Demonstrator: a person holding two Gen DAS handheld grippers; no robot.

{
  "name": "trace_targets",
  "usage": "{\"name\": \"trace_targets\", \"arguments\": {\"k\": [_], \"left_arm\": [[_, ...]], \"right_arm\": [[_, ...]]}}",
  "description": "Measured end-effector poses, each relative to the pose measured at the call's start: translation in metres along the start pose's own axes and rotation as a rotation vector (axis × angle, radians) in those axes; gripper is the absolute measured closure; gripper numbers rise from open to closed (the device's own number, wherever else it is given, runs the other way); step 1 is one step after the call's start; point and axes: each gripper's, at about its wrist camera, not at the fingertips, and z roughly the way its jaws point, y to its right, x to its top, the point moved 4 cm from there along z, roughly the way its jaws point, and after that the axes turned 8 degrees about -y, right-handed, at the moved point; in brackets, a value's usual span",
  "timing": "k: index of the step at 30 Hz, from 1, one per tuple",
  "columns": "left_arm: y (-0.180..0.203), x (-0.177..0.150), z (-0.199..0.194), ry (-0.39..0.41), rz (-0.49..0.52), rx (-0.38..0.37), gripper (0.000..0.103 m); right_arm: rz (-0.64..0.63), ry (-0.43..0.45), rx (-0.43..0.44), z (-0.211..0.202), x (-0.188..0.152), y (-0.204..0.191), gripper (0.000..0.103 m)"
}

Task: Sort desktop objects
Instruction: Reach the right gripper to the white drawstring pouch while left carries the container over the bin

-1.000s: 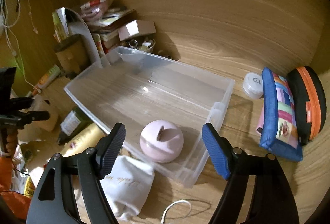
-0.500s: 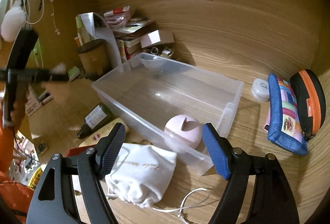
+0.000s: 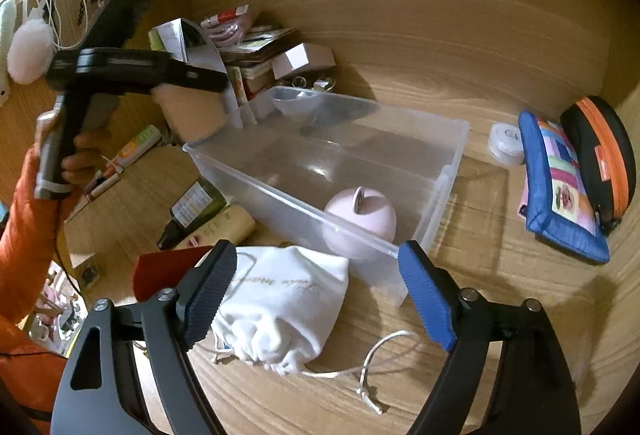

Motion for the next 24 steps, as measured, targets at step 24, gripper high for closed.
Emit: {"name": "trace_targets", "arguments": {"k": [24], "left_arm": [[0.031, -0.012, 0.069, -0.168, 0.218, 0.244, 0.033]], "right_arm": [[0.020, -0.154, 0.067, 0.035, -0.033, -0.025, 0.021]]}}
